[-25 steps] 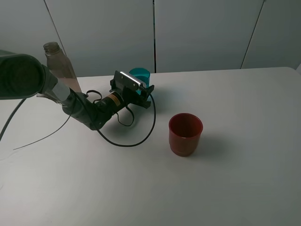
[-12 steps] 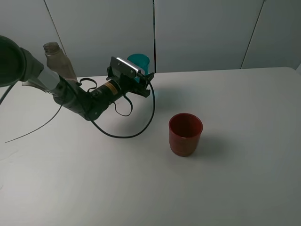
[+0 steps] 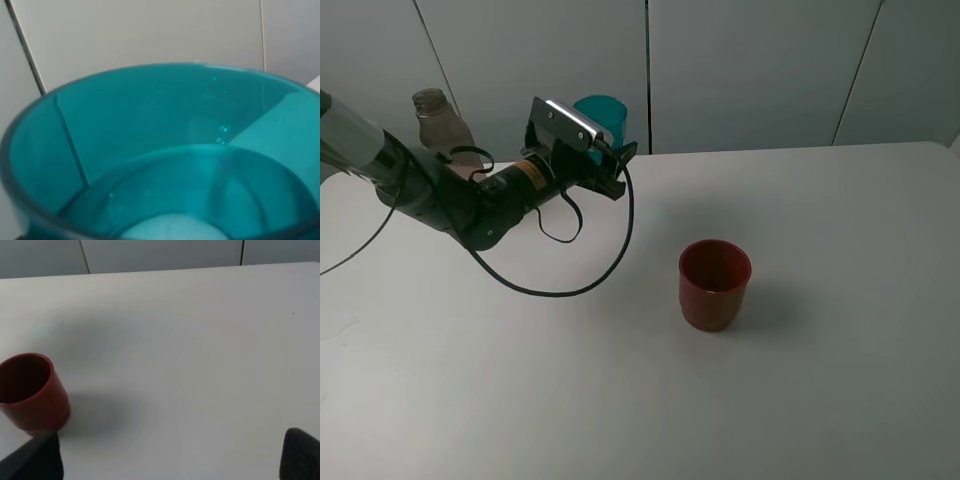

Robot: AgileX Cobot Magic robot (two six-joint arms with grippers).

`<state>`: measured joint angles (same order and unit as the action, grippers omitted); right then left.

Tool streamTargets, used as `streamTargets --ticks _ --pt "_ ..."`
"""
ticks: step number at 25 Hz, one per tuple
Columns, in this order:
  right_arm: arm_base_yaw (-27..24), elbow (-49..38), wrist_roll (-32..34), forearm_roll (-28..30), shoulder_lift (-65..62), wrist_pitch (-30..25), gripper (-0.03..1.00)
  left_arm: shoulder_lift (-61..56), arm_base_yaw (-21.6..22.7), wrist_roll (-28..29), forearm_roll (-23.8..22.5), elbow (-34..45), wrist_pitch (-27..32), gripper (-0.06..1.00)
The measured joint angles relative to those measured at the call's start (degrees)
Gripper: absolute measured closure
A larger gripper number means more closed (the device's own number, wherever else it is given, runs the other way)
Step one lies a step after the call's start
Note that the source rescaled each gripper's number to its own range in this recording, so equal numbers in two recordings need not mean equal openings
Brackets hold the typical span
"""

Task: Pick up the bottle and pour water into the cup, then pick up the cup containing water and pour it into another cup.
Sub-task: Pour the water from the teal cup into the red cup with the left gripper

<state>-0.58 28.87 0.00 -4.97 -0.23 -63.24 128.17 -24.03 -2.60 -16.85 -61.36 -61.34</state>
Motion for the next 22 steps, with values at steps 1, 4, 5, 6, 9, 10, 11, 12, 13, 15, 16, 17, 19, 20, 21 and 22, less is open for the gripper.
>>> streamTargets --ticks 1,4,5,6,9,10,11,12,13,15,16,17,19,20,21,22 --pt "0.0 0.0 0.0 0.0 0.0 0.0 0.76 -1.0 0.0 -0.2 -0.3 0.8 0.0 0.88" --pt "0.0 0.0 0.0 0.0 0.0 0.0 0.76 -2.8 0.0 -0.5 -2.5 2.6 0.0 0.88" --pt "0.0 0.0 0.0 0.0 0.0 0.0 0.76 -3.4 0.0 -0.6 -3.4 3.1 0.0 0.88" --pt "0.0 0.0 0.0 0.0 0.0 0.0 0.76 -3.9 0.0 -0.6 -4.3 3.6 0.3 0.88" --pt "0.0 0.0 -0.4 0.0 0.0 0.0 0.76 -5.1 0.0 -0.6 -7.1 4.8 1.3 0.88" --pt "0.0 0.0 -0.4 0.0 0.0 0.0 0.76 -5.7 0.0 -0.7 -8.1 5.0 2.0 0.88" --pt "0.0 0.0 -0.4 0.0 0.0 0.0 0.76 -6.1 0.0 -0.7 -9.4 5.2 2.8 0.88" --pt "0.0 0.0 -0.4 0.0 0.0 0.0 0.76 -6.6 0.0 -0.7 -10.9 5.2 3.5 0.88" --pt "0.0 0.0 0.0 0.0 0.0 0.0 0.76 -7.0 0.0 -0.7 -12.2 5.3 4.3 0.88" --pt "0.0 0.0 0.0 0.0 0.0 0.0 0.76 -8.0 0.0 -0.7 -14.7 5.3 5.6 0.88" --pt "0.0 0.0 0.0 0.0 0.0 0.0 0.76 -8.5 0.0 -0.7 -15.8 5.3 6.1 0.88" --pt "0.0 0.0 0.0 0.0 0.0 0.0 0.76 -9.0 0.0 -0.7 -16.7 5.4 6.4 0.88" --pt "0.0 0.0 0.0 0.0 0.0 0.0 0.76 -10.1 0.0 -0.6 -18.2 5.8 6.5 0.88" --pt "0.0 0.0 0.0 0.0 0.0 0.0 0.76 -10.7 0.0 -0.6 -18.6 6.1 6.5 0.88" --pt "0.0 0.0 0.0 0.0 0.0 0.0 0.76 -11.2 0.0 -0.4 -19.1 6.6 6.5 0.88" --pt "0.0 0.0 0.0 0.0 0.0 0.0 0.76 -11.6 0.0 -0.3 -19.5 7.3 6.5 0.88"
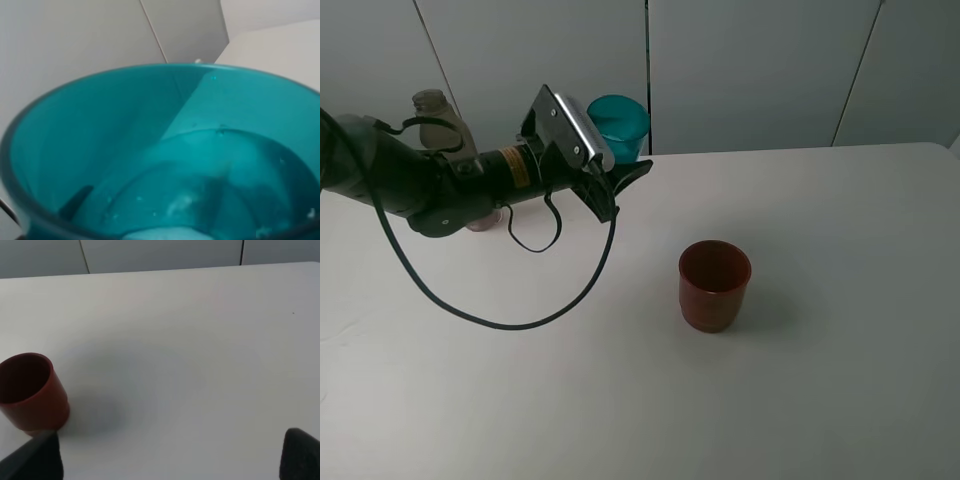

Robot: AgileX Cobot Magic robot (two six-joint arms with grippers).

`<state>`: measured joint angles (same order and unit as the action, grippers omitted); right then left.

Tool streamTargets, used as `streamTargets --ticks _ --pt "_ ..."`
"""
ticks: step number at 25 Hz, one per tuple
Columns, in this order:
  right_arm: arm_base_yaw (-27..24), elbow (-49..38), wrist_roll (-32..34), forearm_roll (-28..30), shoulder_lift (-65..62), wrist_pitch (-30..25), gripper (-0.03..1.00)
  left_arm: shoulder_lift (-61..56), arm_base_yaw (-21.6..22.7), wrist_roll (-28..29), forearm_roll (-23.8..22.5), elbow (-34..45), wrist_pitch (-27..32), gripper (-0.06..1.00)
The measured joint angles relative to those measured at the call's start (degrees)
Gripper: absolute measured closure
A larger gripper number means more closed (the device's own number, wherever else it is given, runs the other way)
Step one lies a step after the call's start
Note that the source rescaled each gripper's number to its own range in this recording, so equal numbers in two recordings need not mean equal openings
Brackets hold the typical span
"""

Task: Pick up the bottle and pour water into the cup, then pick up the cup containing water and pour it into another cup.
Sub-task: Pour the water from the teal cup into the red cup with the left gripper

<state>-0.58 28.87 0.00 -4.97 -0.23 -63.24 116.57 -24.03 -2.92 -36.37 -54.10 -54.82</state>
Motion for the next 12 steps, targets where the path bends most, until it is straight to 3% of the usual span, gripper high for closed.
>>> streamTargets --ticks 12 --pt "0.0 0.0 0.0 0.0 0.0 0.0 0.76 -2.2 -0.5 0.8 -3.6 3.7 0.1 0.88"
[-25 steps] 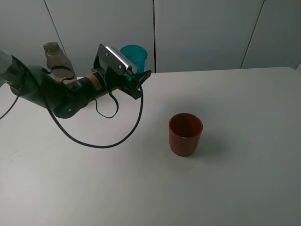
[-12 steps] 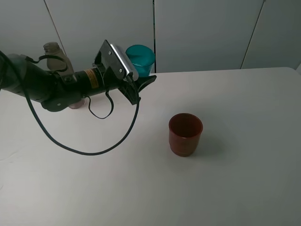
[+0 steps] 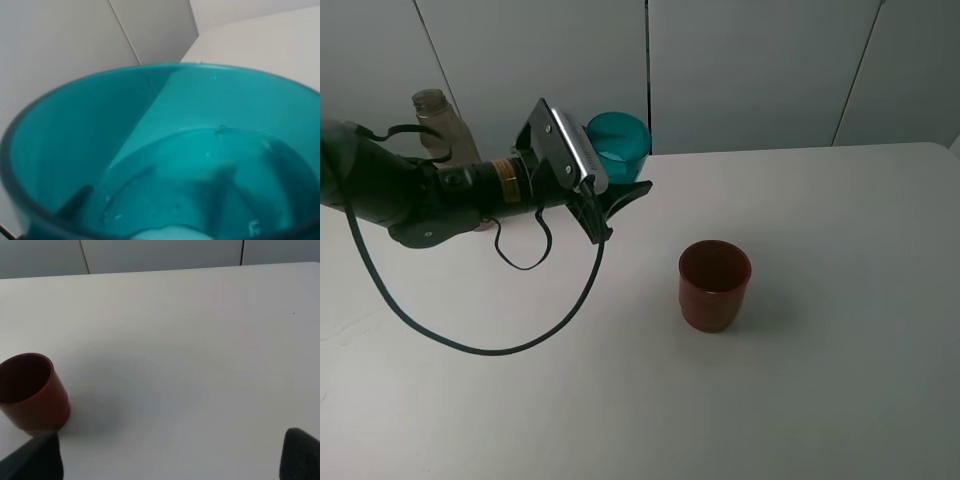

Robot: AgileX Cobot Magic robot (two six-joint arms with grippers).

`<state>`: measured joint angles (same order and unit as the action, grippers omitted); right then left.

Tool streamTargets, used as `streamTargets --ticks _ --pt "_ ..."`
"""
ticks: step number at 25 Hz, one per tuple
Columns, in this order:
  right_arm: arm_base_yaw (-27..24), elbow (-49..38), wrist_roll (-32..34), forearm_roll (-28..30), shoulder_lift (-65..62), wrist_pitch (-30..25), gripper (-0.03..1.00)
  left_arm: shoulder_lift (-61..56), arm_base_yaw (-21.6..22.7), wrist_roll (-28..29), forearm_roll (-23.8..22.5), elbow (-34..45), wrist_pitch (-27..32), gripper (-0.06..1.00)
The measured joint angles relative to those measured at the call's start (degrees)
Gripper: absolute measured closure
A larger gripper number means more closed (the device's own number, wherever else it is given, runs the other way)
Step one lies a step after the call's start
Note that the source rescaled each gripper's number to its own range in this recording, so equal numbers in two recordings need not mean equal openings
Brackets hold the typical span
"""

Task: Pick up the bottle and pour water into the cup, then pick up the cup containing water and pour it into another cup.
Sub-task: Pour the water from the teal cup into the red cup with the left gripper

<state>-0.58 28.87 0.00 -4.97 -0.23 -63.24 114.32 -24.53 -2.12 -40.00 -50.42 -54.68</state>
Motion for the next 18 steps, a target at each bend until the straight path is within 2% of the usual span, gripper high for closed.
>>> streamTargets --ticks 7,18 --pt "0.0 0.0 -0.4 0.0 0.0 0.0 0.76 -1.5 -3.2 -1.0 -1.2 0.0 6.0 0.88" --pt "0.0 0.0 -0.4 0.0 0.0 0.0 0.76 -2.3 -5.5 -5.9 -1.6 0.1 10.9 0.88"
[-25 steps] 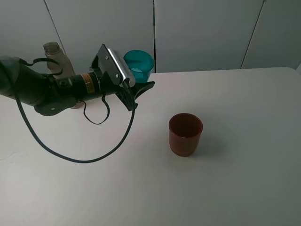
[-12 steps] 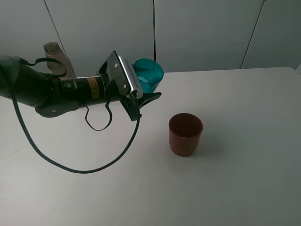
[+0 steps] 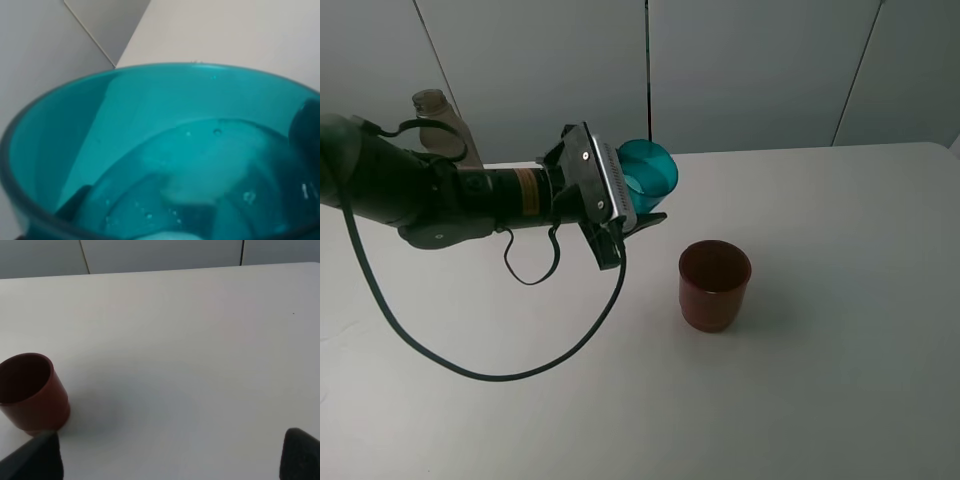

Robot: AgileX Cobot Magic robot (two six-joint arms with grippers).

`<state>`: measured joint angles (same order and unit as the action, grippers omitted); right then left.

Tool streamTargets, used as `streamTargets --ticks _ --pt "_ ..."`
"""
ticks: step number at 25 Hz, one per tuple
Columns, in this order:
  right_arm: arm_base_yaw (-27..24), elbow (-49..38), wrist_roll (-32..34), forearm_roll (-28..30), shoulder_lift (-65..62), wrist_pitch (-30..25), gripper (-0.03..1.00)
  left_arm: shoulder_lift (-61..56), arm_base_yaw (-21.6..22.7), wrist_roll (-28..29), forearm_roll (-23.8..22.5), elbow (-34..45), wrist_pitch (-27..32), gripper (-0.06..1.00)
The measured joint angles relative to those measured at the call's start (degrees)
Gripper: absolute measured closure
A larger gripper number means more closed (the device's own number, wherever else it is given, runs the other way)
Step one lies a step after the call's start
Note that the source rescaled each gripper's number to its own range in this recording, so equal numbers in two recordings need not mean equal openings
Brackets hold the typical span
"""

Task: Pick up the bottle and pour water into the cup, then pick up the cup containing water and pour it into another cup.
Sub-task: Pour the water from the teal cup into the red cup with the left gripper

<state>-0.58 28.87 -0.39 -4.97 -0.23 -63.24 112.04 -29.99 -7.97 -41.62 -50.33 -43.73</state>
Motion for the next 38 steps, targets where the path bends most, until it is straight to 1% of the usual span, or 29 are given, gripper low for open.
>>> streamTargets --ticks 5,12,19,22,28,33,38 --pt "0.0 0.0 0.4 0.0 0.0 0.0 0.76 0.0 -1.5 -2.8 0.8 0.0 1.6 0.88" --pt "0.0 0.0 0.4 0.0 0.0 0.0 0.76 0.0 -2.1 -5.9 1.8 0.0 2.9 0.88" --pt "0.0 0.0 0.4 0.0 0.0 0.0 0.76 -0.1 -4.4 -10.5 5.0 0.0 5.6 0.88" --pt "0.0 0.0 0.0 0.0 0.0 0.0 0.76 -0.1 -4.8 -11.3 5.3 -0.2 7.6 0.88" --pt "0.0 0.0 0.0 0.0 0.0 0.0 0.76 -0.2 -6.5 -12.4 5.4 -2.9 13.7 0.88" --pt "0.0 0.0 0.0 0.0 0.0 0.0 0.76 -0.2 -7.6 -14.1 5.7 -3.5 15.8 0.88" --pt "0.0 0.0 0.4 0.0 0.0 0.0 0.76 -0.2 -7.6 -15.1 5.7 -3.5 17.8 0.88"
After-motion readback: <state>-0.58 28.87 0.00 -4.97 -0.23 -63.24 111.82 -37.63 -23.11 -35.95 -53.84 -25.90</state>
